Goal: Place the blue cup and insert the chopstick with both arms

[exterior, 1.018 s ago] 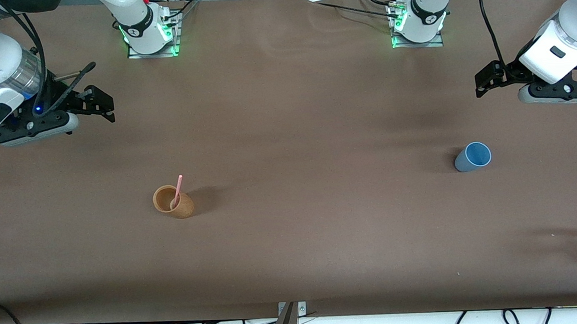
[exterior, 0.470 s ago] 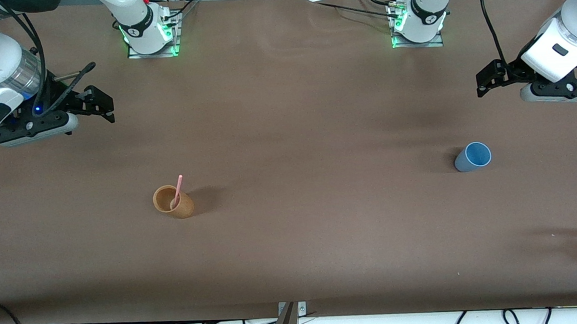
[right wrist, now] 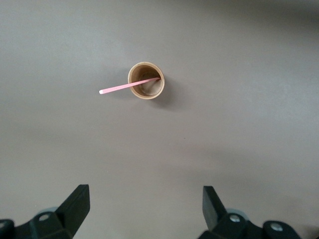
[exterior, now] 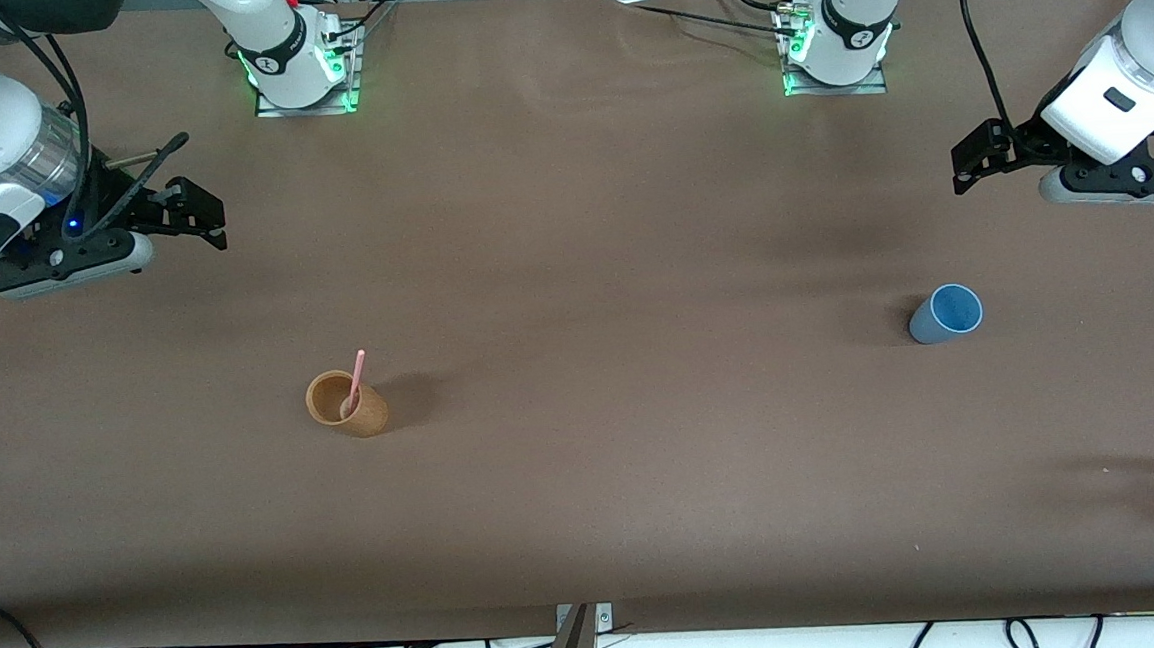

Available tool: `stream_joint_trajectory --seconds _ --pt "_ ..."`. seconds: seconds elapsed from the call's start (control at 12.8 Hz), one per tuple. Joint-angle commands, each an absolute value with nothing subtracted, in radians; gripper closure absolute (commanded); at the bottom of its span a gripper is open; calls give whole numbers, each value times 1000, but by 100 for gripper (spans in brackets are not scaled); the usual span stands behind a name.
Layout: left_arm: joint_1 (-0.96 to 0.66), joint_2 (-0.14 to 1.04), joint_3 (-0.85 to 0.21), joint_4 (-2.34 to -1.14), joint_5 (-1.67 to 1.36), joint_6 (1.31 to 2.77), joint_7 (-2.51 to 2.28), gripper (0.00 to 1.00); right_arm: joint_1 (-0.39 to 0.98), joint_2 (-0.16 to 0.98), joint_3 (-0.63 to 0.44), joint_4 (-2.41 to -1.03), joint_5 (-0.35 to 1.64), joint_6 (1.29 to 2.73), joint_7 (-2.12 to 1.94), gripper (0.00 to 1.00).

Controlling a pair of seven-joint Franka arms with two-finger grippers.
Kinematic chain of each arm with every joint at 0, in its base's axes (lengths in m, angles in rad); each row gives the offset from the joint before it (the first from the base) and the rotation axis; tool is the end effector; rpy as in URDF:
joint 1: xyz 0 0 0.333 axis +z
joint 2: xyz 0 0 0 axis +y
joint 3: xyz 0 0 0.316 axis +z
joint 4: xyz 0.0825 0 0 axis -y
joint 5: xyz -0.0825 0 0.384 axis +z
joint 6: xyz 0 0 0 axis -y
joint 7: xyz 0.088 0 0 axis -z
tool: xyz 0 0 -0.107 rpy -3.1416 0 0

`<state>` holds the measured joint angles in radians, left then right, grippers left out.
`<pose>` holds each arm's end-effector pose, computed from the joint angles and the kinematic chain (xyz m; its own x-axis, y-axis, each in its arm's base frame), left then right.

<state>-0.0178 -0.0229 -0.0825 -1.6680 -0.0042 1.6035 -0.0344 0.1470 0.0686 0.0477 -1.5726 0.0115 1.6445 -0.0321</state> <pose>0.5450 -0.0558 0.5940 0.9970 -0.0655 -0.0417 -0.0655 -0.9978 0.0009 0.5701 0.1127 0.5912 0.9746 0.2239 0.0038 0.2239 -0.9745 -0.0146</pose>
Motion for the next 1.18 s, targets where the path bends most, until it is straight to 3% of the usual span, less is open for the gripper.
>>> stream_joint_trajectory --seconds 0.0,1.1 --pt "-8 -20 -89 -1652 -29 1586 -34 0 144 72 51 -1559 3 1643 -17 0" --pt "-18 -5 -91 -1623 -28 1583 -34 0 143 74 51 -1559 3 1643 -18 0"
